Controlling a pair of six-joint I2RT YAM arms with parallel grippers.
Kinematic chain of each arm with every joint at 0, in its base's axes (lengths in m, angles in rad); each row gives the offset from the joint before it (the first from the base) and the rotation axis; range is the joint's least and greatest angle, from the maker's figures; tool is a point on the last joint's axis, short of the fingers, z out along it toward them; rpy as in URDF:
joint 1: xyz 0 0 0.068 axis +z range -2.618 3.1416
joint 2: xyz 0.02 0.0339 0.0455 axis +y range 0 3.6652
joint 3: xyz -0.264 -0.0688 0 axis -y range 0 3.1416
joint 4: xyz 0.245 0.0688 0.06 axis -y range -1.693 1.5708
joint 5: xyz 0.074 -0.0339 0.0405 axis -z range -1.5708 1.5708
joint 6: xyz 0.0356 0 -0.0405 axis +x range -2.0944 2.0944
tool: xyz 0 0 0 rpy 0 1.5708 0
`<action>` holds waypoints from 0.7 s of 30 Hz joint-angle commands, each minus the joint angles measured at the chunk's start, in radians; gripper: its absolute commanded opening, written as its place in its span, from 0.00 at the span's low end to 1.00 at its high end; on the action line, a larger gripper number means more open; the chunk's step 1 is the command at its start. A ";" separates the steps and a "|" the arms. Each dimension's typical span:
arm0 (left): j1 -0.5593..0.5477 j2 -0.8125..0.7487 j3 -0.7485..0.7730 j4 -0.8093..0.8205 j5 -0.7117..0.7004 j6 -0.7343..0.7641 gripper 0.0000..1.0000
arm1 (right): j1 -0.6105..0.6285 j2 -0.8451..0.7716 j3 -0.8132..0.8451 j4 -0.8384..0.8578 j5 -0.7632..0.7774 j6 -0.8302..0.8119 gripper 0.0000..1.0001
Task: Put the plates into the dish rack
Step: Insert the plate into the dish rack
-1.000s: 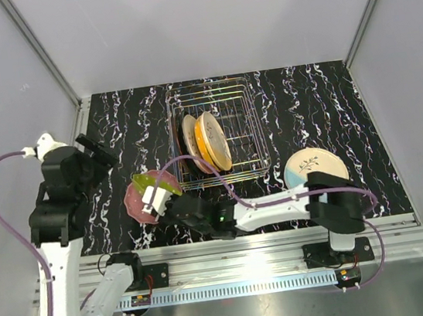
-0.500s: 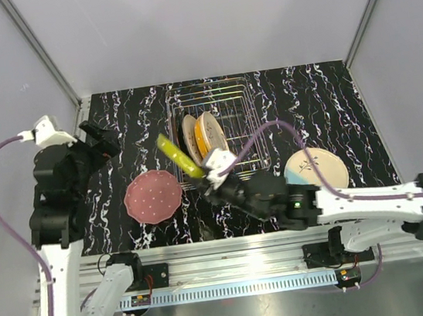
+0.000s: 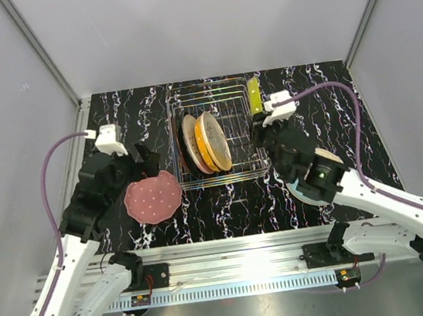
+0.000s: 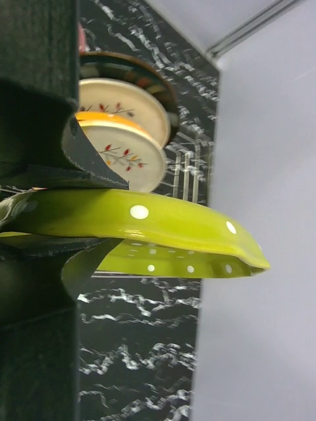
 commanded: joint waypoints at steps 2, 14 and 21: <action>-0.050 -0.049 -0.042 0.073 -0.046 0.109 0.97 | -0.138 0.071 0.046 0.010 -0.201 0.237 0.00; -0.051 -0.042 -0.033 0.021 -0.134 0.099 0.99 | -0.186 0.203 0.064 0.120 -0.397 0.323 0.00; -0.053 -0.045 -0.034 0.013 -0.141 0.095 0.99 | -0.186 0.262 0.078 0.146 -0.422 0.354 0.00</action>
